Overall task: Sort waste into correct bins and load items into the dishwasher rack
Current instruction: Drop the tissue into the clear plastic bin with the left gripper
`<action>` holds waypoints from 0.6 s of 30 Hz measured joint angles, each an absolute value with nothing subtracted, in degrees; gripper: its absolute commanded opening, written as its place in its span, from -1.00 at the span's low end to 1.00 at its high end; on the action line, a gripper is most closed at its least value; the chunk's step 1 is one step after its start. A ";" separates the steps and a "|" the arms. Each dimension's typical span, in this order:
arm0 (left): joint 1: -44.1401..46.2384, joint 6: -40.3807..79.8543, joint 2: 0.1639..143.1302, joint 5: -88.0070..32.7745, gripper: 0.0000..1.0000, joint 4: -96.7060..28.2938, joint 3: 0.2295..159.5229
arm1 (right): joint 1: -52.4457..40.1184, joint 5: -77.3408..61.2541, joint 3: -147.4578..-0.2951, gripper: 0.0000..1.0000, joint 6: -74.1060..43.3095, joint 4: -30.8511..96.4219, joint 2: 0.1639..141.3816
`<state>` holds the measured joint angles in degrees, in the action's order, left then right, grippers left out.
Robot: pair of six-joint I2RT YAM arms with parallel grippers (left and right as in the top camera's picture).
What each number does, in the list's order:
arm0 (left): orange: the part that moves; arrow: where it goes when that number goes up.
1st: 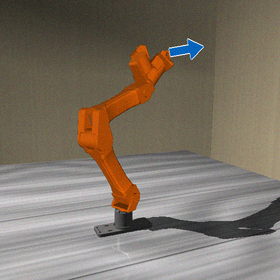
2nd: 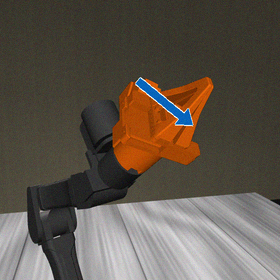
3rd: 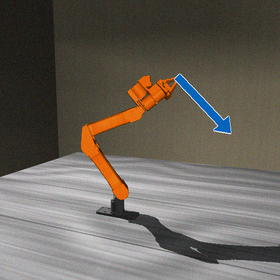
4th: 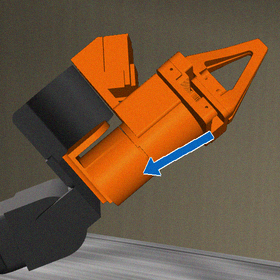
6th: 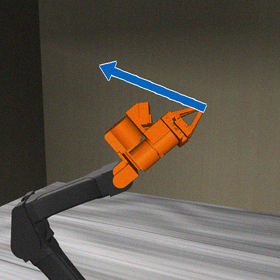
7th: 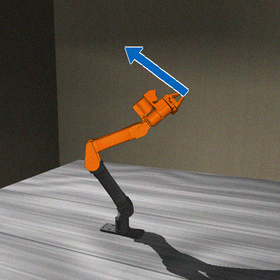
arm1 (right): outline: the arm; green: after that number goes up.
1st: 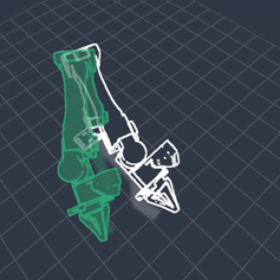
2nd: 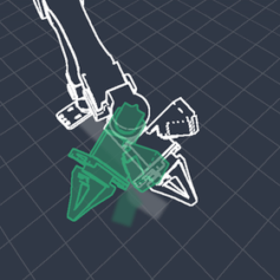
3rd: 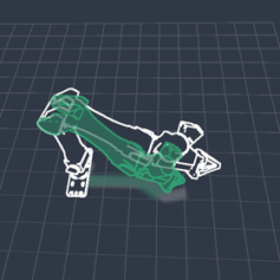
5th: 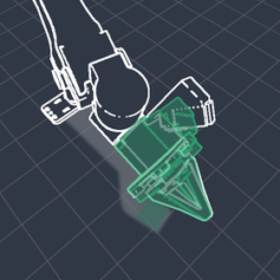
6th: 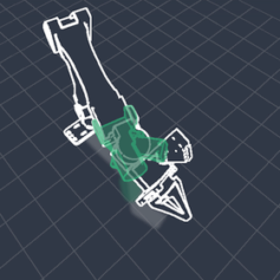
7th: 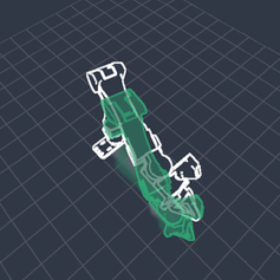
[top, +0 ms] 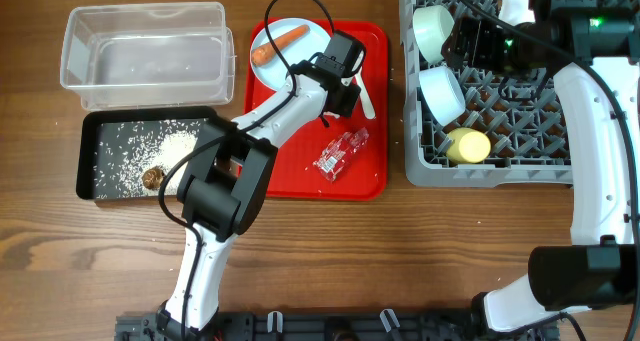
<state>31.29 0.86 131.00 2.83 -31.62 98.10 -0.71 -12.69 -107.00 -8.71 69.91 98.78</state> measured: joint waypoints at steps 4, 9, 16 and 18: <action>31.00 0.89 127.92 3.22 -0.92 -42.13 98.52 | -0.71 -12.69 -107.00 0.92 -8.69 70.67 98.78; 26.02 0.89 114.91 6.02 -0.92 -41.69 100.31 | -0.71 -12.91 -107.00 0.92 -8.69 71.40 98.78; 1.45 3.18 112.55 8.12 -0.02 -33.98 103.35 | -0.71 -12.88 -107.00 0.91 -8.67 72.44 98.78; -1.21 5.19 116.16 7.86 0.99 -33.89 103.02 | -0.71 -12.86 -107.00 0.92 -8.49 72.44 98.78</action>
<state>-1.21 5.19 116.16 7.86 -33.89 103.02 -0.71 -12.86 -107.00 -8.49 72.44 98.78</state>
